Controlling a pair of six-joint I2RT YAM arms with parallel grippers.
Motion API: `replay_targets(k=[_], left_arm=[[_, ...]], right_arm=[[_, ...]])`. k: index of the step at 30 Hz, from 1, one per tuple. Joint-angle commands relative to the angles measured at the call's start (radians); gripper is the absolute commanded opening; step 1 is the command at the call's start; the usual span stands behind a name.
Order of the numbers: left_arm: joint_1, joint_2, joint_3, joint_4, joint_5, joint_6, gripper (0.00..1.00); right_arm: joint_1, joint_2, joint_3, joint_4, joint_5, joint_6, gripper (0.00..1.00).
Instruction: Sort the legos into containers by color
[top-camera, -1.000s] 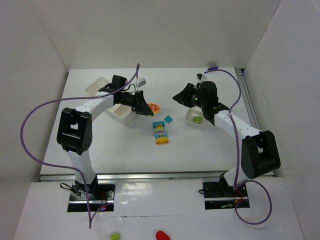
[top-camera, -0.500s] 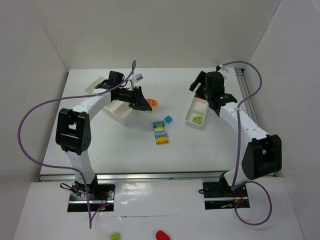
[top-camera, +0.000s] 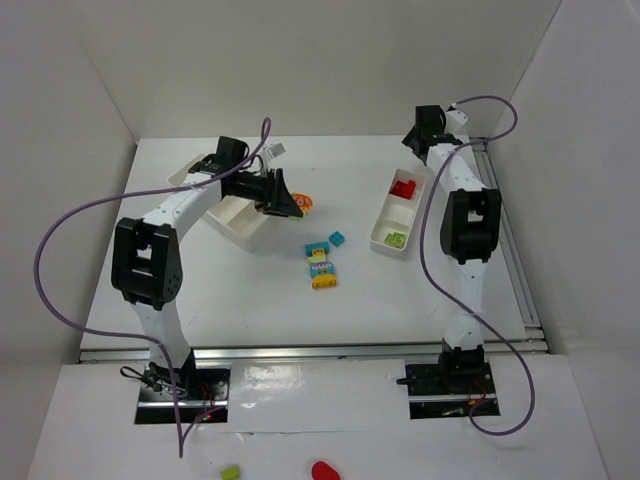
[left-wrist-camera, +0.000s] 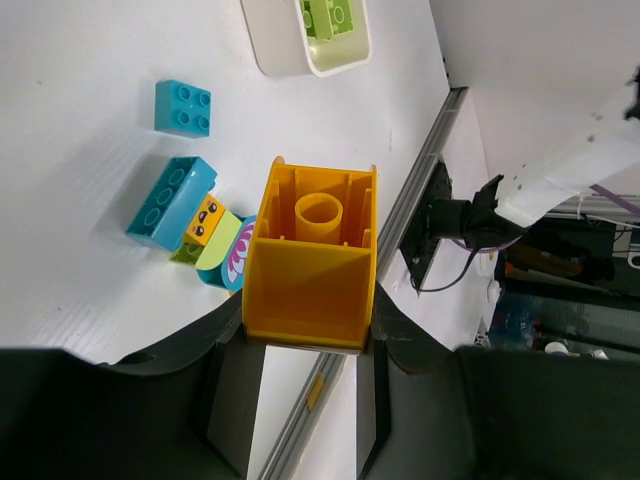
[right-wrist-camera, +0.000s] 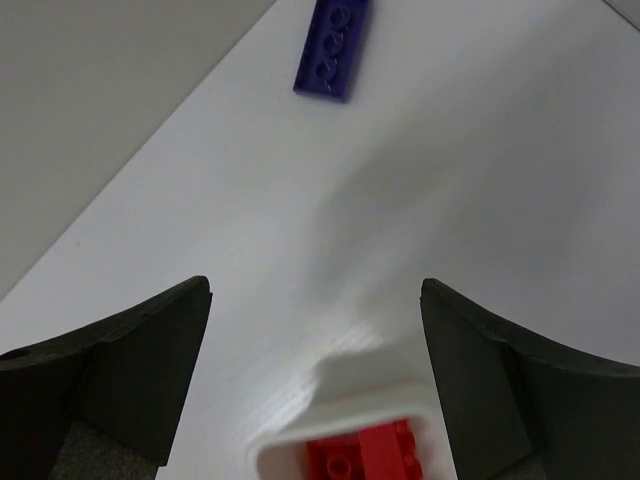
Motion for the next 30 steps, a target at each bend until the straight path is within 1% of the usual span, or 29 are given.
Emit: replay_targets(k=[1,3,5,8,13,16,20,21,24,25,26,28,30], left_arm=[[0.002,0.026,0.050,-0.011,-0.003,-0.008,0.00],[0.002,0.035,0.061,-0.011,0.006,-0.008,0.00],[0.002,0.046,0.070,-0.011,0.006,-0.008,0.00],[0.002,0.069,0.070,-0.011,0.006,-0.008,0.00],[0.002,0.120,0.079,-0.023,0.006,0.014,0.00],[0.002,0.159,0.099,-0.034,0.018,0.014,0.00],[0.002,0.204,0.134,-0.043,0.039,0.014,0.00],[0.002,0.213,0.143,-0.054,0.049,0.023,0.00],[0.011,0.256,0.188,-0.086,0.049,0.043,0.00],[0.011,0.265,0.197,-0.086,0.059,0.043,0.00],[0.011,0.266,0.208,-0.095,0.059,0.043,0.00],[0.021,0.290,0.217,-0.095,0.070,0.043,0.00],[0.031,0.290,0.217,-0.106,0.070,0.052,0.00]], right_arm=[[-0.032,0.142,0.210,-0.071,0.028,-0.007,0.93],[-0.055,0.192,0.281,-0.030,0.028,-0.017,0.96],[-0.070,0.267,0.327,-0.020,-0.006,-0.017,0.96],[-0.093,0.370,0.446,0.033,-0.037,-0.017,0.96],[-0.104,0.470,0.506,0.157,-0.089,-0.017,0.95],[-0.113,0.546,0.588,0.167,-0.112,-0.017,0.94],[-0.113,0.569,0.564,0.208,-0.112,-0.028,0.90],[-0.113,0.583,0.563,0.208,-0.112,-0.043,0.87],[-0.113,0.608,0.576,0.208,-0.094,-0.066,0.82],[-0.113,0.608,0.576,0.208,-0.094,-0.067,0.77],[-0.113,0.608,0.576,0.199,-0.082,-0.067,0.75],[-0.113,0.617,0.576,0.199,-0.060,-0.086,0.72],[-0.113,0.617,0.576,0.199,-0.046,-0.087,0.65]])
